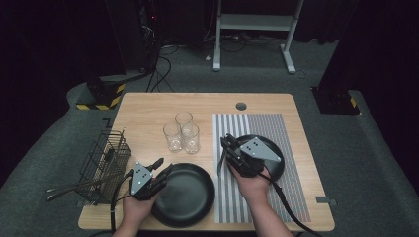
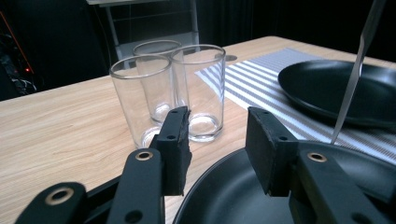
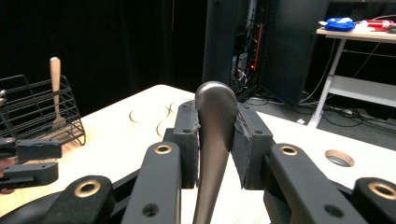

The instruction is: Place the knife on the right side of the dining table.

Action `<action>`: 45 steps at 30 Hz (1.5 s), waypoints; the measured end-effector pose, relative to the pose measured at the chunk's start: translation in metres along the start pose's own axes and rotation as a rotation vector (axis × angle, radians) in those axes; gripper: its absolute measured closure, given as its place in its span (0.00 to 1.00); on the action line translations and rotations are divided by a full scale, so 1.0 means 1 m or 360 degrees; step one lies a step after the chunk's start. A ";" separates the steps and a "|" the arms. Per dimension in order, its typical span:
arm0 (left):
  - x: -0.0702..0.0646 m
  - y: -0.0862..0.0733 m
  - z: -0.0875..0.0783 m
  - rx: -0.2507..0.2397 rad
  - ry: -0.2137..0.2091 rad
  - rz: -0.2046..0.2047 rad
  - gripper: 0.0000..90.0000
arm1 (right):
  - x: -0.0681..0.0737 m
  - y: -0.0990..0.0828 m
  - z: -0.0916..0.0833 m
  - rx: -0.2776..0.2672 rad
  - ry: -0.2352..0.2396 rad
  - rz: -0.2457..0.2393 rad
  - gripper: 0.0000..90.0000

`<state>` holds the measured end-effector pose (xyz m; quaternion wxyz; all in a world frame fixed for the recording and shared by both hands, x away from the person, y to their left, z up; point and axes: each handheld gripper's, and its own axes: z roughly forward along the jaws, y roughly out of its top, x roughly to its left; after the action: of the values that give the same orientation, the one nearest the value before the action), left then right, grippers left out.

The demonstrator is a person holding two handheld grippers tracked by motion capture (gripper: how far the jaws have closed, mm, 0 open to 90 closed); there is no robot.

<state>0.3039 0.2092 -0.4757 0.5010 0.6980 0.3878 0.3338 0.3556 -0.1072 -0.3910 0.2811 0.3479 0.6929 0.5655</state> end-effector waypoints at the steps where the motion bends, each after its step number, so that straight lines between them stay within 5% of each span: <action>1: 0.000 0.000 0.000 0.0000 -0.0003 -0.0003 0.66 | 0.000 0.000 0.001 0.0003 -0.0010 -0.0002 0.81; 14: 0.001 0.002 -0.004 -0.0028 -0.0039 -0.0014 0.65 | 0.001 0.011 0.012 0.0024 -0.0084 -0.0072 0.81; 45: 0.008 -0.002 -0.004 -0.0025 -0.0035 -0.0068 0.65 | -0.011 0.024 0.054 0.0006 -0.0148 -0.0065 0.81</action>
<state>0.3039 0.2187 -0.4759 0.5177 0.6893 0.3945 0.3182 0.4086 -0.0819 -0.3784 0.3239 0.3600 0.6872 0.5415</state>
